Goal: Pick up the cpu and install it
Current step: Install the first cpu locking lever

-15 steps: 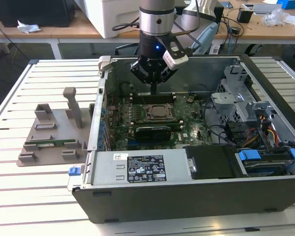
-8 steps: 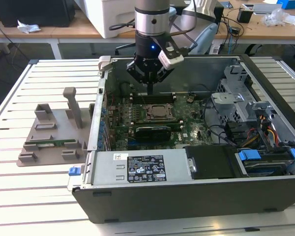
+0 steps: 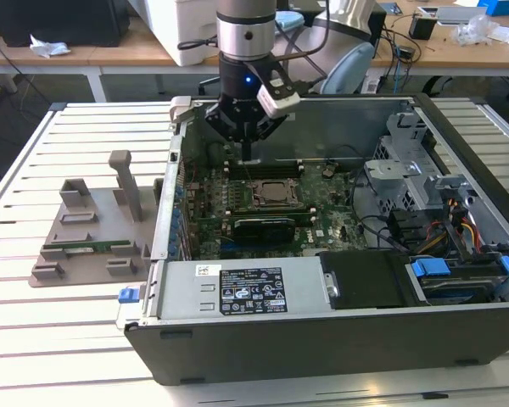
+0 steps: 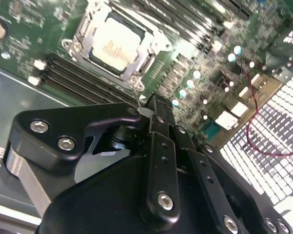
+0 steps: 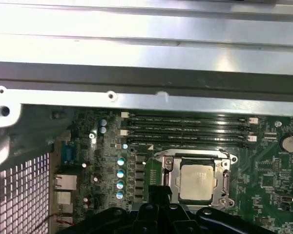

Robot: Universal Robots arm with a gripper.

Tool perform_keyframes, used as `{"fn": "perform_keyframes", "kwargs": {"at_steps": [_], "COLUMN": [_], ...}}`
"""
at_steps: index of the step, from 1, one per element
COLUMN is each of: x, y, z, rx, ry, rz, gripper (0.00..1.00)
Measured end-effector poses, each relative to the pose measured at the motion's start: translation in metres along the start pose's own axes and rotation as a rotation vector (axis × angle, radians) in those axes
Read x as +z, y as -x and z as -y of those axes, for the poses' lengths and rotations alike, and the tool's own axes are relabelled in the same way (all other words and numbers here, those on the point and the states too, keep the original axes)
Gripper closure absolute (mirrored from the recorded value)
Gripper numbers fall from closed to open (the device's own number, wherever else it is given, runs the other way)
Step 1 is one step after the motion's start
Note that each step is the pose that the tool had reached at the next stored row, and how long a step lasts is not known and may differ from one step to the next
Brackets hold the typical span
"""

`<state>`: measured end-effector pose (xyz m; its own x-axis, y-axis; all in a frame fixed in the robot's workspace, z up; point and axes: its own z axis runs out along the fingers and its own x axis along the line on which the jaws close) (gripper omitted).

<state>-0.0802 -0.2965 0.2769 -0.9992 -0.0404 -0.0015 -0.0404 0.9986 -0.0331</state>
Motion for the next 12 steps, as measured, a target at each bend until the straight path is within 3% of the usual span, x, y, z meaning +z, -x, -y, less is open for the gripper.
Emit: {"fn": "perform_keyframes", "kwargs": {"at_steps": [4,12], "x": [0.0009,0.0049], "y": [-0.0095,-0.0199], "z": [-0.0061,-0.0202], "rx": [0.000,0.000], "ry": [0.0000,0.0000], "rz": [-0.0001,0.0000], "gripper": [0.89,0.89]}}
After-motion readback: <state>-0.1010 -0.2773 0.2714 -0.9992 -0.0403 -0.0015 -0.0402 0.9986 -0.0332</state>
